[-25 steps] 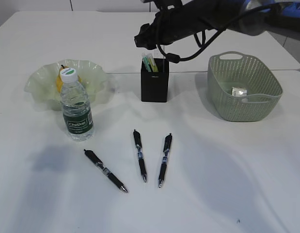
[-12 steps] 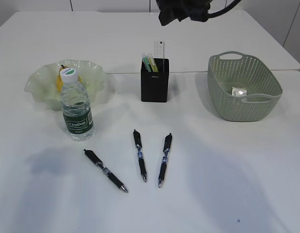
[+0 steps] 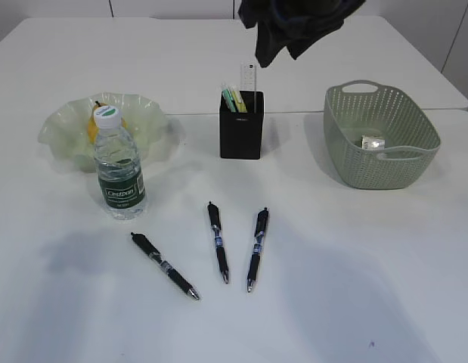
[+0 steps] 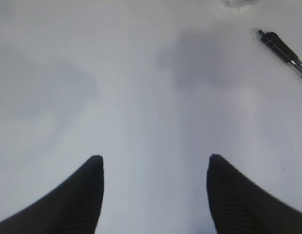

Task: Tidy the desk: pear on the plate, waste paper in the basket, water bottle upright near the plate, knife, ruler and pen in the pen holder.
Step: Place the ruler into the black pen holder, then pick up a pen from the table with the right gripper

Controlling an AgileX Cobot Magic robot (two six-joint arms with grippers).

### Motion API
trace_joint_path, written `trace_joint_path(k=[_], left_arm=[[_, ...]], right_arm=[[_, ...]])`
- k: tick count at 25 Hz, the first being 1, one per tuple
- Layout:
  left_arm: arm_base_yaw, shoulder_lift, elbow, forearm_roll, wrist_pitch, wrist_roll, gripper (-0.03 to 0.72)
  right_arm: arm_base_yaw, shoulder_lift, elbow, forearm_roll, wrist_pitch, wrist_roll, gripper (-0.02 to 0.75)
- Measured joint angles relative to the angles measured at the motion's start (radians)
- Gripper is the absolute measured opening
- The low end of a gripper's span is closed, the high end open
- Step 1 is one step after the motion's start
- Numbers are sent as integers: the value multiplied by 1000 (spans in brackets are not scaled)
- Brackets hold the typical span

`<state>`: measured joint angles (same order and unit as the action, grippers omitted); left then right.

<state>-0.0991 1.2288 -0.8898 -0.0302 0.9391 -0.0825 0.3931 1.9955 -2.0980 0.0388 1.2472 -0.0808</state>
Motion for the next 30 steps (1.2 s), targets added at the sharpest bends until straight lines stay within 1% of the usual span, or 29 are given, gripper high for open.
trace_joint_path(k=[4, 7, 13, 16, 23, 26, 30], left_arm=[[0, 0, 0, -2, 14, 0, 465], [0, 0, 0, -2, 14, 0, 465], [0, 0, 0, -2, 16, 0, 465], [0, 0, 0, -2, 16, 0, 465], [0, 0, 0, -2, 16, 0, 465], [0, 0, 0, -2, 16, 0, 465], [0, 0, 0, -2, 16, 0, 465]], right_arm=[[55, 0, 0, -25, 1, 60, 377], [70, -2, 31, -25, 1, 103, 377], [72, -3, 266, -15, -1, 172, 377], [72, -1, 365, -1, -1, 238, 377], [72, 59, 389, -5, -11, 461, 377], [72, 86, 389, -5, -20, 507, 377], [72, 135, 389, -3, -38, 521, 377]])
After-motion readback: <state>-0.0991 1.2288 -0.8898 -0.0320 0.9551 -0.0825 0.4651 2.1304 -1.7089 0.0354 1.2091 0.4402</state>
